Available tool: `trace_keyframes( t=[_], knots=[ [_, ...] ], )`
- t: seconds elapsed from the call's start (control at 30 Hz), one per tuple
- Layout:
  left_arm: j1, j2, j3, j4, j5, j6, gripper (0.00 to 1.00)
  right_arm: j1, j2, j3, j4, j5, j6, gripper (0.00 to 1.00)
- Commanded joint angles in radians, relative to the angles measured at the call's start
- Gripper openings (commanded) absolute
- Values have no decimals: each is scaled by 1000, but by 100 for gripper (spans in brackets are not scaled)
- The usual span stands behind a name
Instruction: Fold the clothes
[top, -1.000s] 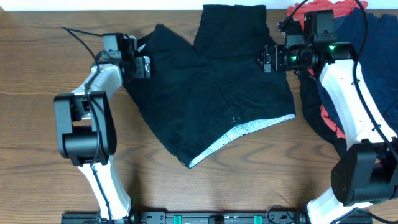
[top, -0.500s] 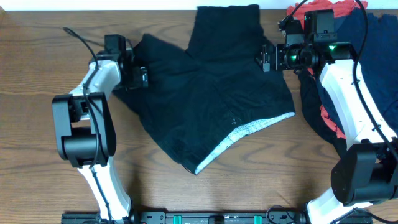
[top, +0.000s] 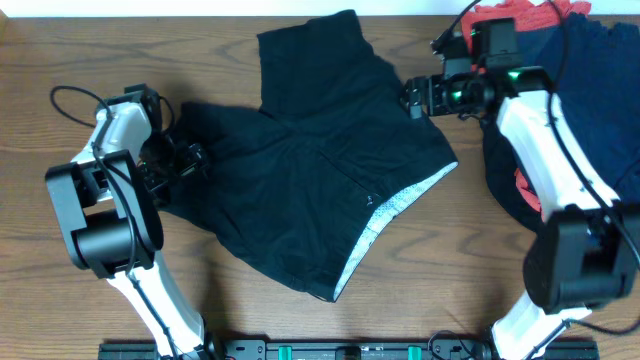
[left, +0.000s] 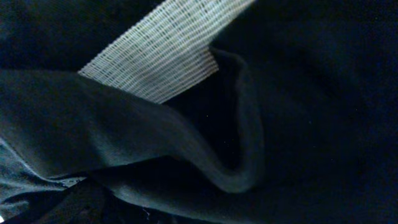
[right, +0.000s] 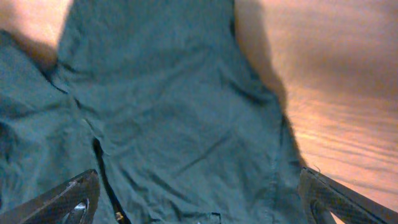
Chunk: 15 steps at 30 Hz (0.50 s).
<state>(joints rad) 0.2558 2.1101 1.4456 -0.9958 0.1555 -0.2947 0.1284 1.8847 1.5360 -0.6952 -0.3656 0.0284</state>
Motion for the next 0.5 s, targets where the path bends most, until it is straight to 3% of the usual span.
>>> trace_keyframes(
  t=[0.0,0.3,0.47],
  knots=[
    [37,63,-63,8,100,-26,98,27,47,-8,-4,2,-22,99],
    [100,57,-94,82,75,-40,98,57,96,-8,-44,2,-21,99],
    [100,10,-93,180,62,-13,98,61,97,-14,-111,3,-27,80]
  ],
)
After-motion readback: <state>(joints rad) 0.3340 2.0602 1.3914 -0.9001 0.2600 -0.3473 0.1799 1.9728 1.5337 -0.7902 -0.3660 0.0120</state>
